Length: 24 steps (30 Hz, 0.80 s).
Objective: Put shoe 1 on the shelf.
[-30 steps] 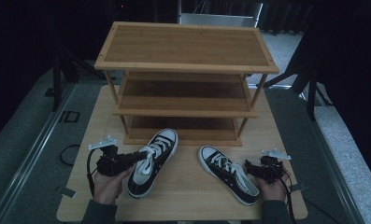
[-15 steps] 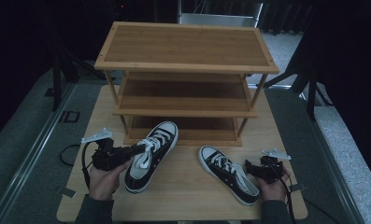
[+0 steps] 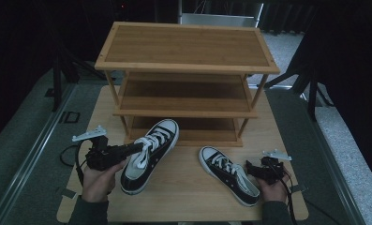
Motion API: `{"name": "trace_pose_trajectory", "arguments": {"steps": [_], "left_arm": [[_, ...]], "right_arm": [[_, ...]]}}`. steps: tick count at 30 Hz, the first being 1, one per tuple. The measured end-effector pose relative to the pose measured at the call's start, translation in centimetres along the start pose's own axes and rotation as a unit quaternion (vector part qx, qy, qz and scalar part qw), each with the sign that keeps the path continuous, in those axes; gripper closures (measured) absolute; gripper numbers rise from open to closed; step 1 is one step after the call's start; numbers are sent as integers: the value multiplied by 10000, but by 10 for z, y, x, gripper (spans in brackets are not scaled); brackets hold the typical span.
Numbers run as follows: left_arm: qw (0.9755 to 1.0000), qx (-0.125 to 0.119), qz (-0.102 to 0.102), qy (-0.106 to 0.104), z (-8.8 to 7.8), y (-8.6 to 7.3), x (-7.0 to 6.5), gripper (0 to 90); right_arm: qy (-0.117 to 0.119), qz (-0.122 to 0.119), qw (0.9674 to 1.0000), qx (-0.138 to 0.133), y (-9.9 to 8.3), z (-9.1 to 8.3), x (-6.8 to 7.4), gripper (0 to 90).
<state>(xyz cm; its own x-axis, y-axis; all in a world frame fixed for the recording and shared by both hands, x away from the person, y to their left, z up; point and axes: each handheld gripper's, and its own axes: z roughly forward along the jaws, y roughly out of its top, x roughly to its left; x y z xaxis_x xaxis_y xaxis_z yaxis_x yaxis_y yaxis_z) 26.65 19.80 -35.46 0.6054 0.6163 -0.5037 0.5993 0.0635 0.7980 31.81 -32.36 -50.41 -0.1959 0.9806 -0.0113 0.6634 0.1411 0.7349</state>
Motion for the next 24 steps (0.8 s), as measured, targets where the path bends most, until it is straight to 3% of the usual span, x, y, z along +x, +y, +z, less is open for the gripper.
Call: {"name": "trace_pose_trajectory", "arguments": {"steps": [15,24], "left_arm": [[9992,-225,-14,-318,-19,20,-18,874],[9984,-338,90,-445,-12,40,-26,874]], "right_arm": [[-2,2,10000,-3,0,0,0,142],[-2,-4,10000,-4,0,0,0,142]]}}
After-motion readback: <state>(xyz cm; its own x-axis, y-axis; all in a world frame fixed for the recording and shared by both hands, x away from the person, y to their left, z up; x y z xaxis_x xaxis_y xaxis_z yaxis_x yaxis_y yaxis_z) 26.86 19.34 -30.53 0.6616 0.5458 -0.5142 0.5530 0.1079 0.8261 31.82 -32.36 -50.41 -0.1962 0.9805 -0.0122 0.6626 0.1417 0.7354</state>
